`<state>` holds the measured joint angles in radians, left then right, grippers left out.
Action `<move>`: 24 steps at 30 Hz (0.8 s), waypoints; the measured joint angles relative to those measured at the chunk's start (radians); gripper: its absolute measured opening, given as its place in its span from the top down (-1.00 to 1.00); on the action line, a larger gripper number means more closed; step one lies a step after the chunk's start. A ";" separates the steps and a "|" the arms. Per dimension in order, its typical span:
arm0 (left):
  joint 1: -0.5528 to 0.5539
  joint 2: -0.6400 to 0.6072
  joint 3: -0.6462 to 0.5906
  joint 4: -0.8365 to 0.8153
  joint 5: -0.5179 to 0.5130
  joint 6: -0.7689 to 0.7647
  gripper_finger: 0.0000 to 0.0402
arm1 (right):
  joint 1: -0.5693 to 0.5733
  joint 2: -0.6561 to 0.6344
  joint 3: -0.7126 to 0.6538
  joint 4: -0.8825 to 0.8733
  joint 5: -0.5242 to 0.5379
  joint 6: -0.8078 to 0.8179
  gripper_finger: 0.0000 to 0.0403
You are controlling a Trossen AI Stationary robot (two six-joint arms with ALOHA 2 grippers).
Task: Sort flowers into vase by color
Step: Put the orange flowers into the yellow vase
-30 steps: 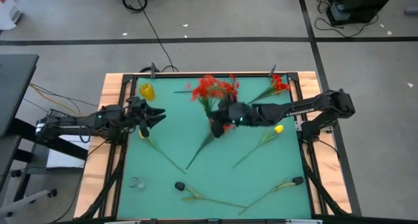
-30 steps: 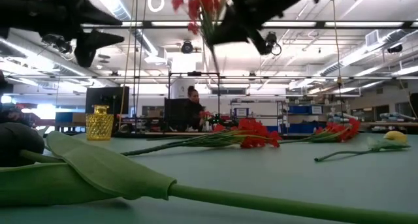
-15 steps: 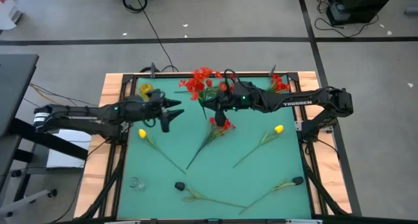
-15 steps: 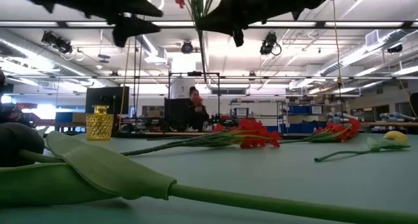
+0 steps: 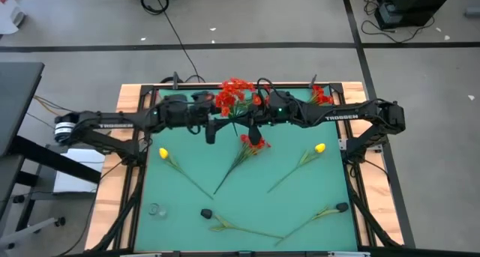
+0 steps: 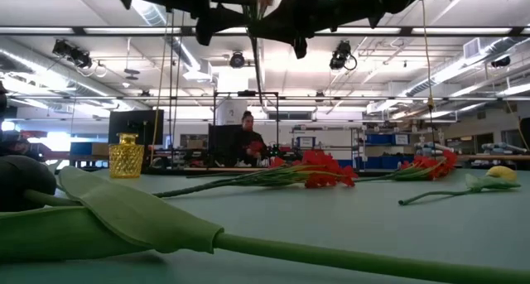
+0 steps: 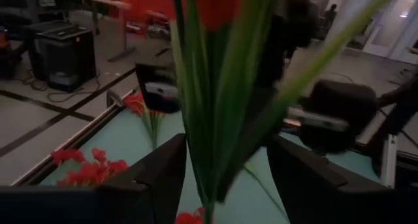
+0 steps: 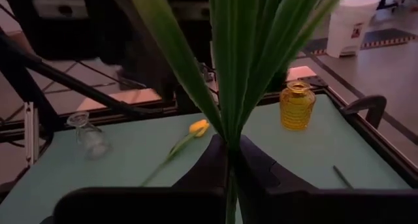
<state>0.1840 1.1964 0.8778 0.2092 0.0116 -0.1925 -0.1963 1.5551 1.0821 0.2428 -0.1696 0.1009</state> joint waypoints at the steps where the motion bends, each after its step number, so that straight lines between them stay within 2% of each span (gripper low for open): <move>1: 0.004 0.009 0.014 0.005 0.010 0.001 -0.05 | 0.000 0.000 0.000 0.000 -0.005 0.000 0.90; 6: 0.010 0.035 0.036 -0.001 0.020 0.003 0.23 | 0.000 0.000 0.000 -0.016 -0.009 -0.003 0.89; 12: 0.011 0.035 0.036 -0.003 0.017 0.025 0.87 | 0.001 0.000 0.000 -0.021 0.032 -0.003 0.78; 13: 0.014 0.034 0.036 -0.003 0.016 0.025 0.91 | 0.002 0.000 0.000 -0.022 0.043 0.000 0.74; 19: 0.049 -0.018 0.036 -0.061 0.009 0.026 0.93 | -0.002 -0.048 0.000 -0.127 0.101 0.058 0.51; 24: 0.109 -0.085 0.036 -0.165 0.001 0.025 0.94 | -0.002 -0.145 -0.001 -0.287 0.235 0.084 0.45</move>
<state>0.2926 1.1117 0.9142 0.0443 0.0128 -0.1678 -0.1982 1.4100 1.0809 -0.0441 0.0655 0.1851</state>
